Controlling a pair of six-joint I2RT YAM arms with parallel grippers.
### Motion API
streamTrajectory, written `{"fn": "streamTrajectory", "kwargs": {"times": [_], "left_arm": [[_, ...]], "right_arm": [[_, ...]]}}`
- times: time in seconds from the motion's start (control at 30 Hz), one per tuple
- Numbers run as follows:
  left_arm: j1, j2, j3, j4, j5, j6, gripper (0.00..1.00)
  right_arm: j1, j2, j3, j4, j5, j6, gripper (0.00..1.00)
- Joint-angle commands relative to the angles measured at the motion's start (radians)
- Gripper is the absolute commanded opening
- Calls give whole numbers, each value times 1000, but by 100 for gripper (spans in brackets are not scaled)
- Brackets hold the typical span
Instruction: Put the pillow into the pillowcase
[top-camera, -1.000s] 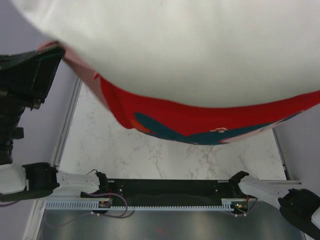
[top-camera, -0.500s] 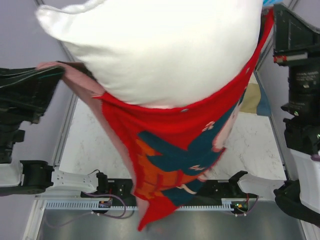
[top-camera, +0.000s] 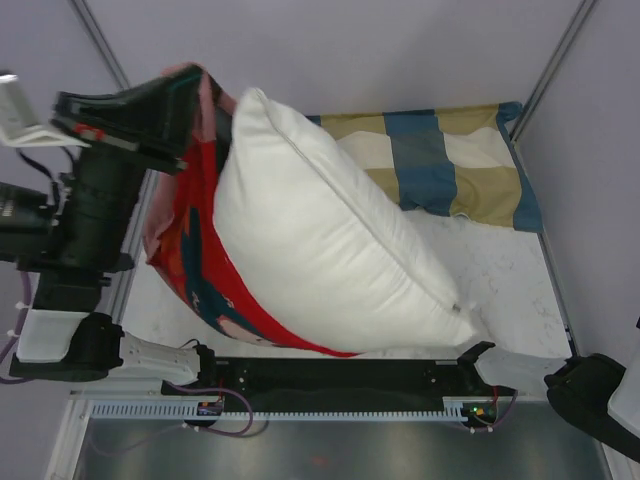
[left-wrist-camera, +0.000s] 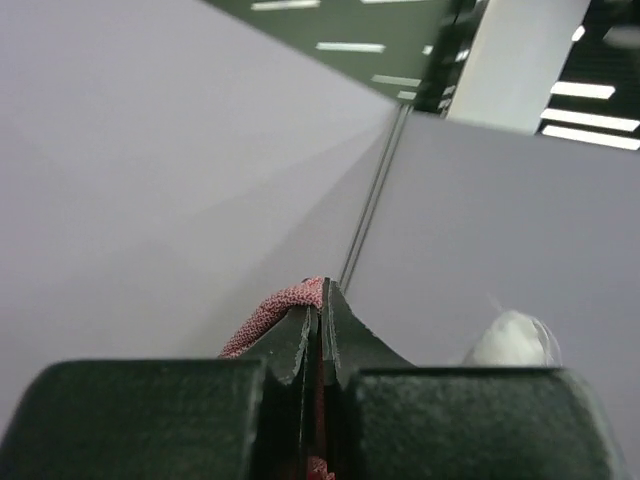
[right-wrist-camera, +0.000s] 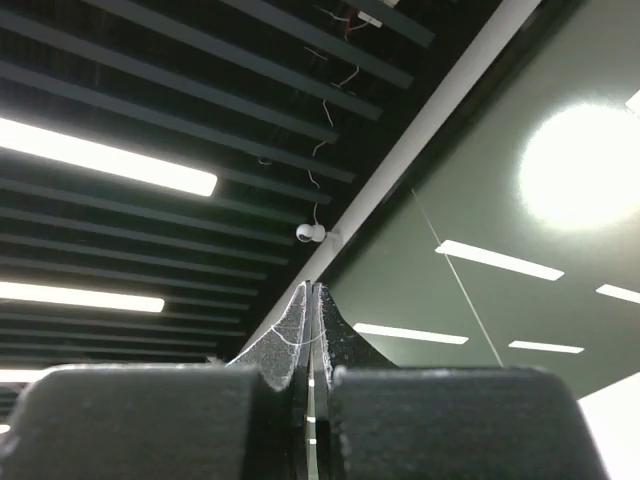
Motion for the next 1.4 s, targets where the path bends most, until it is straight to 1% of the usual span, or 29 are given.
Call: {"fn": "streamTrajectory", "kwargs": {"times": [0.0,0.03,0.1,0.13,0.17,0.2,0.23,0.27,0.3,0.33,0.37,0.4,0.43,0.47,0.53,0.57,0.67,0.73,0.8,0.87,0.9,0.93,1.0,1.1,1.13,1.23,1.37], "left_arm": [[-2,17,-30,143,-51,78,2],[-2,25,-15,130,-46,61,2],[-1,27,29,82,-19,46,2],[-2,18,26,70,-14,32,2],[-1,4,-13,59,-12,27,2],[-1,-40,-48,56,-21,26,2],[-2,-64,-91,59,-29,20,2],[-1,-93,-189,68,-35,18,2],[-1,-145,-242,111,-49,21,2],[-1,-174,-288,131,-54,23,2],[-1,-194,-366,155,-58,27,2],[-1,-209,-389,180,-69,32,2],[1,-229,-408,188,-77,47,2],[-1,-236,-418,191,-87,55,2],[-1,-243,-422,189,-95,69,2],[1,-254,-422,189,-94,67,2],[-1,-289,-438,177,-81,43,2],[1,-308,-455,171,-66,12,2],[-1,-326,-478,157,-60,-8,2],[-1,-332,-492,146,-60,-25,2],[-1,-337,-497,130,-61,-31,2],[-1,-338,-498,123,-61,-43,2],[-1,-345,-515,97,-54,-74,2],[-1,-352,-546,79,-48,-101,2],[-1,-355,-555,77,-48,-109,2],[-1,-348,-596,97,-72,-111,2],[-1,-313,-598,97,-109,-98,2]], "right_arm": [[-1,60,63,-47,5,6,0],[-1,51,56,-92,8,1,0],[-1,-13,-70,-223,-2,-19,0],[-1,-50,-148,-255,5,-22,0],[-1,-139,-235,-284,25,-21,0],[-1,-185,-411,-336,78,-14,4],[-1,-227,-494,-370,103,-4,16],[-1,-300,-632,-402,125,10,22],[-1,-328,-694,-467,133,28,26],[-1,-352,-748,-497,113,70,31],[-1,-383,-845,-523,78,84,34],[-1,-391,-887,-572,43,94,38],[-1,-396,-921,-598,-34,107,45],[-1,-402,-981,-665,-60,110,49],[-1,-414,-1042,-727,-76,116,55],[-1,-444,-1117,-759,-36,127,55],[-1,-512,-1258,-784,71,163,56],[-1,-520,-1305,-790,74,173,56],[-1,-499,-1356,-787,6,197,57],[-1,-474,-1400,-763,-91,213,57],[-1,-471,-1418,-723,-190,246,59],[-1,-471,-1434,-698,-238,260,62],[-1,-492,-1481,-625,-341,307,63],[-1,-520,-1498,-583,-410,343,65],[-1,-521,-1494,-580,-464,360,65],[-1,-526,-1480,-572,-534,404,66],[0,-572,-1469,-566,-562,432,66]]}}
